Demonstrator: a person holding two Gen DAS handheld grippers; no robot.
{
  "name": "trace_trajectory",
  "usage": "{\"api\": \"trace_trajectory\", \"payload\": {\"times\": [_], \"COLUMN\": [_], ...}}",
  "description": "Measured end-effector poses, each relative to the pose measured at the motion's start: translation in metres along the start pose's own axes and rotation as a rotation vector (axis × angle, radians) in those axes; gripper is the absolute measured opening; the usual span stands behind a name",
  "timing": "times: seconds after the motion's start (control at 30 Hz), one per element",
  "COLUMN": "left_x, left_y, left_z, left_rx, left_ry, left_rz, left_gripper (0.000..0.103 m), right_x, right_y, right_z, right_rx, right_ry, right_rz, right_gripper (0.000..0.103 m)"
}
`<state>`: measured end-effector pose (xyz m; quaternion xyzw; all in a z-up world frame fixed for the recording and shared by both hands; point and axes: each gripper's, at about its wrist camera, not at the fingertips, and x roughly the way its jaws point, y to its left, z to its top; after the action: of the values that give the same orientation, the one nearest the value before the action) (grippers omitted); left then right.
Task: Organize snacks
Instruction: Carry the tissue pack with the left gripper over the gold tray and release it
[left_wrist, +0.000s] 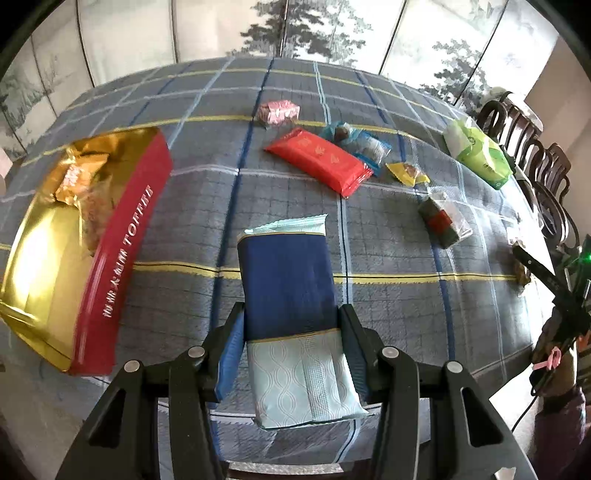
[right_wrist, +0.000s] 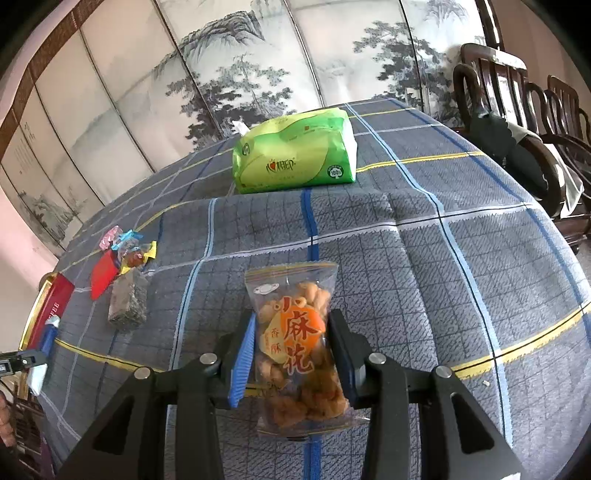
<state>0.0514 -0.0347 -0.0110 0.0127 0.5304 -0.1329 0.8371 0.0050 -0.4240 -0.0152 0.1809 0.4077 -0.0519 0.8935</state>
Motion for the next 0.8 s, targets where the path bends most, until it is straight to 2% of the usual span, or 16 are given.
{"api": "trace_trajectory", "payload": {"times": [0.27,0.5,0.8], "left_x": [-0.024,-0.037,-0.054], "left_y": [0.012,0.031,0.065], "left_z": [-0.001,-0.004,-0.004], "left_rx": [0.007,-0.011,-0.053], "left_ry": [-0.061,-0.095,-0.137], "left_rz": [0.032,0.053,0.082], "left_gripper": [0.045,0.045,0.046], "right_x": [-0.003,-0.005,-0.015], "right_y": [0.011,0.033,0.091], "right_z": [-0.006,-0.018,-0.029], "right_rx": [0.01,0.037,0.018], "right_ry": [-0.006,0.006,-0.004], "right_rz": [-0.072,-0.035,0.05], "right_gripper": [0.039,0.039,0.039]}}
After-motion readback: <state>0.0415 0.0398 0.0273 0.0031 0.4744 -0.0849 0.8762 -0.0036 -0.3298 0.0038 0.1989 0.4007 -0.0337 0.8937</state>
